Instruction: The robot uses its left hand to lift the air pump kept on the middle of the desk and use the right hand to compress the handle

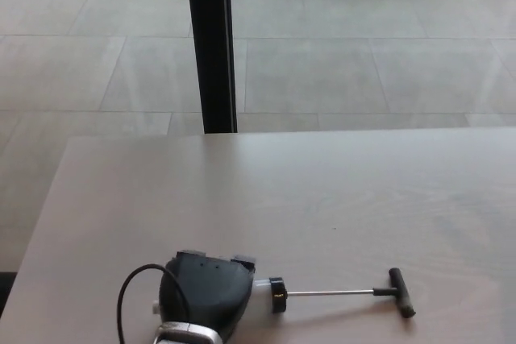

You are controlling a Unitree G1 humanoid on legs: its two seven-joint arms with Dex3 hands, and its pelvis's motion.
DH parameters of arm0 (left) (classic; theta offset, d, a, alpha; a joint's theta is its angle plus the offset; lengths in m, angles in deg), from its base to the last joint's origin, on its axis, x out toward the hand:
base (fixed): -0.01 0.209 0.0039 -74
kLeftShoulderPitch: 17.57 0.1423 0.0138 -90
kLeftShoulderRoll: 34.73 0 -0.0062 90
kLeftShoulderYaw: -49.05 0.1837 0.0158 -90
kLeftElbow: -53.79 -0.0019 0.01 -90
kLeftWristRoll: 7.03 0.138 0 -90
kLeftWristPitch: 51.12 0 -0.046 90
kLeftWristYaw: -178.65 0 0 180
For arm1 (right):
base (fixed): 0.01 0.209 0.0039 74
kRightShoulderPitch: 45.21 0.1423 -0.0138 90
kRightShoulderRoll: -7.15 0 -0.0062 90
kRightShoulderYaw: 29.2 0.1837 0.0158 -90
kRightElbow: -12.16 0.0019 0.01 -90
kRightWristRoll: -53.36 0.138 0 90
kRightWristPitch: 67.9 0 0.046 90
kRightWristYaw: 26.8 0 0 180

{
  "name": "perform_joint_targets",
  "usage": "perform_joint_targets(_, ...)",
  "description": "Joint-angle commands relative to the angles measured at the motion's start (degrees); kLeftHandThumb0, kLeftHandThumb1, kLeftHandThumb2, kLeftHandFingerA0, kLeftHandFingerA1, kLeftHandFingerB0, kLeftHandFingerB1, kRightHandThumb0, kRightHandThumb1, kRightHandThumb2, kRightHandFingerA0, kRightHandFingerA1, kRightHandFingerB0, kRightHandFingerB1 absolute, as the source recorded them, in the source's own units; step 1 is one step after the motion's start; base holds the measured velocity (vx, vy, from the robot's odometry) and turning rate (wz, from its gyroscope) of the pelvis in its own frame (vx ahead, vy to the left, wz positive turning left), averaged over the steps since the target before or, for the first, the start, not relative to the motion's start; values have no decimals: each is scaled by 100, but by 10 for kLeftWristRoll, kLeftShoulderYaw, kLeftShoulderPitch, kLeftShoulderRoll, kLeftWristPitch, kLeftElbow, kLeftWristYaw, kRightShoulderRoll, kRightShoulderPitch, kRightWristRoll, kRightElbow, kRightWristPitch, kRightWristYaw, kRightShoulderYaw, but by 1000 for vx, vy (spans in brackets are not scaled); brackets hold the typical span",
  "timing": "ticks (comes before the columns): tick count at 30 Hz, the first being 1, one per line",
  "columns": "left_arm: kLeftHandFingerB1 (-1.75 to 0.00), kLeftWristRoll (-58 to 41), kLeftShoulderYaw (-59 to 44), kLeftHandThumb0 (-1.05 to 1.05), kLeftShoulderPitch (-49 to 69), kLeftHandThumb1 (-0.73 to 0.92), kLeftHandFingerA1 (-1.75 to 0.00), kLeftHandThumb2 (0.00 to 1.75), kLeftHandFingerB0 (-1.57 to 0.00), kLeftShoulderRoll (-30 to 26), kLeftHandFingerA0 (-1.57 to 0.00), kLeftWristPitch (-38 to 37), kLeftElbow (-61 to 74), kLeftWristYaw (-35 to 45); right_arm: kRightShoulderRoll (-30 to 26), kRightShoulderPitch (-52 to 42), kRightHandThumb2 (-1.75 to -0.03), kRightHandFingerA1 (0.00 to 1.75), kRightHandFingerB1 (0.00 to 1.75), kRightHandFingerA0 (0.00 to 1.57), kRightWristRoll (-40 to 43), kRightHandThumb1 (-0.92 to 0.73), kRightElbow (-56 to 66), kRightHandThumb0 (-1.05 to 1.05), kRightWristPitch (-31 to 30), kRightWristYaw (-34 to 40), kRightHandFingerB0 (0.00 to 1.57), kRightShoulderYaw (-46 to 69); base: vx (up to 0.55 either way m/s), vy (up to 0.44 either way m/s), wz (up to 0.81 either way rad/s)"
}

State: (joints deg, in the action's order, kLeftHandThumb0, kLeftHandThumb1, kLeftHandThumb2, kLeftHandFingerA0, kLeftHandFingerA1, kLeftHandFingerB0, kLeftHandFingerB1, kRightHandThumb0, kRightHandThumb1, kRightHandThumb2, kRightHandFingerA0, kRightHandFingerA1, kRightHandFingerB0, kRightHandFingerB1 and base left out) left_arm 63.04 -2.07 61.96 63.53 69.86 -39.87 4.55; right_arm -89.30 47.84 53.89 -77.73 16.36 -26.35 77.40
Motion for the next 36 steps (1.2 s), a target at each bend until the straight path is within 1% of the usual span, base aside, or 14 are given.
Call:
perform_joint_targets(1,-145,-135,-70,-19,79,80,-175,76,-69,1,-72,-99,-58,-101,12,4,-63,64,47,64,0,-75,6,-54,10,12,77,10,0,0,0)
perform_joint_targets(5,-160,-178,-108,-15,79,75,-175,86,-63,6,-72,-146,-53,-106,19,10,-62,80,47,66,21,-74,2,-54,8,1,73,15,0,0,0)
perform_joint_targets(15,-157,-234,-170,-17,57,71,-175,93,-67,38,-78,-221,-37,-159,16,48,-71,42,33,31,47,-92,21,-75,-48,-45,28,-13,0,0,0)
perform_joint_targets(16,-155,-232,-172,-17,44,72,-175,94,-68,40,-79,-216,-35,-151,21,59,-113,50,48,1,69,-54,24,-35,-62,-64,0,-18,0,0,0)
perform_joint_targets(17,-156,-228,-172,-17,36,70,-175,97,-69,40,-81,-216,-36,-151,22,64,-73,38,30,13,65,-92,25,-83,-63,-65,10,-26,0,0,0)
perform_joint_targets(18,-155,-224,-172,-17,28,69,-175,100,-69,37,-83,-217,-39,-148,28,71,-116,42,35,0,73,-75,27,-75,-72,-68,9,-29,0,0,0)
perform_joint_targets(21,-149,-212,-167,-11,10,64,-175,104,-71,25,-82,-223,-49,-144,40,94,-129,12,9,0,71,-92,35,-99,-99,-70,0,-55,0,0,0)
perform_joint_targets(22,-122,-215,-168,-19,5,60,-142,110,-90,19,-114,-234,-54,-148,47,103,-130,9,5,0,69,-92,40,-102,-112,-66,0,-66,0,0,0)
perform_joint_targets(24,-118,-217,-169,-19,2,60,-141,110,-89,17,-117,-232,-54,-147,52,109,-132,7,1,0,69,-92,45,-105,-130,-65,0,-72,0,0,0)
perform_joint_targets(25,-150,-218,-169,-11,0,65,-175,99,-70,17,-86,-232,-56,-148,56,113,-132,7,0,0,66,-92,47,-105,-142,-62,0,-78,0,0,0)
perform_joint_targets(27,-152,-214,-168,-8,-7,60,-175,106,-75,15,-90,-232,-62,-151,61,119,-133,9,1,0,60,-92,45,-105,-144,-63,0,-90,0,0,0)
perform_joint_targets(28,-122,-204,-164,-16,-11,55,-143,111,-93,10,-120,-229,-64,-153,64,124,-134,10,1,0,58,-92,46,-105,-152,-67,0,-101,0,0,0)
perform_joint_targets(32,-150,-190,-154,-11,-19,62,-175,103,-73,-4,-91,-224,-65,-150,72,135,-133,14,3,0,60,-92,50,-103,-172,-76,0,-122,0,0,0)
perform_joint_targets(36,-149,-180,-142,-9,-30,61,-175,102,-73,-26,-88,-237,-69,-152,92,158,-132,15,3,0,54,-92,43,-102,-188,-67,0,-140,0,0,0)
